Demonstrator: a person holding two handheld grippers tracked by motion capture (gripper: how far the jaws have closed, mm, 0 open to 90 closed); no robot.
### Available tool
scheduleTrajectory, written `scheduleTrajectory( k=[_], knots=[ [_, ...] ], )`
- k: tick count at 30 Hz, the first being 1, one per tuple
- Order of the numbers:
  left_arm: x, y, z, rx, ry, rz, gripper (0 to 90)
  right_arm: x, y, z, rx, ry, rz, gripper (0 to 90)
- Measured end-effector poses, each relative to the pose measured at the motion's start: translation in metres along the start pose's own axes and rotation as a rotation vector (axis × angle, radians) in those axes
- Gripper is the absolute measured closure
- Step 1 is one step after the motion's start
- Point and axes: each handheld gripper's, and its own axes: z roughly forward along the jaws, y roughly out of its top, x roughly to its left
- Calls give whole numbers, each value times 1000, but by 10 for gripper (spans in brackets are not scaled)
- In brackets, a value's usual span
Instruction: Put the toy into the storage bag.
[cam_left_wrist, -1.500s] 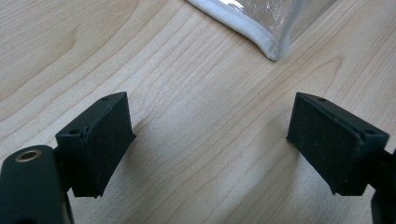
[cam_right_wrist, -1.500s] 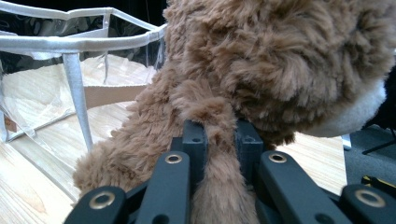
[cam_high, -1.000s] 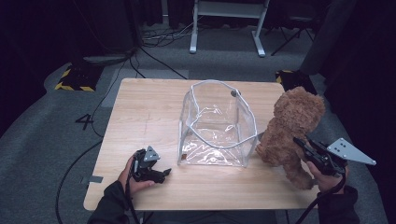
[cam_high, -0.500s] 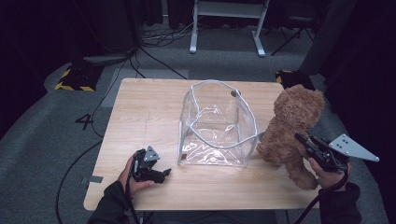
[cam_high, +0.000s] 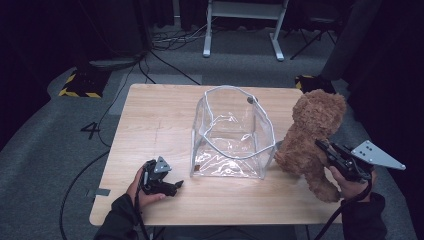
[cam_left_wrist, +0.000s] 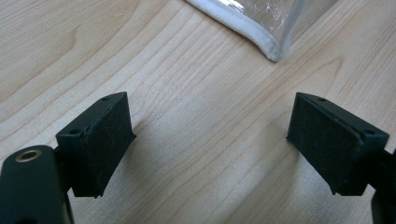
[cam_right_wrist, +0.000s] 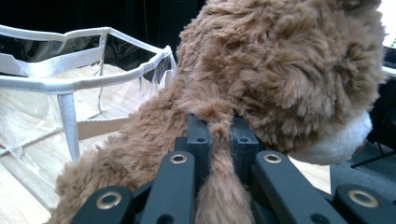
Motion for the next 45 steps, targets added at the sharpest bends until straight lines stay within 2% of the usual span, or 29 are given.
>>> scheduleTrajectory(
  k=[20, 28, 45],
  knots=[
    [0, 0, 0, 0, 0, 0, 139, -10, 25, 0, -30, -10, -29, 829],
    [0, 0, 0, -1, 1, -3, 138, -19, 41, 1, -54, -31, -36, 830],
    [0, 1, 1, -3, 2, -3, 138, -26, 65, 6, -73, -53, -64, 832]
  ],
)
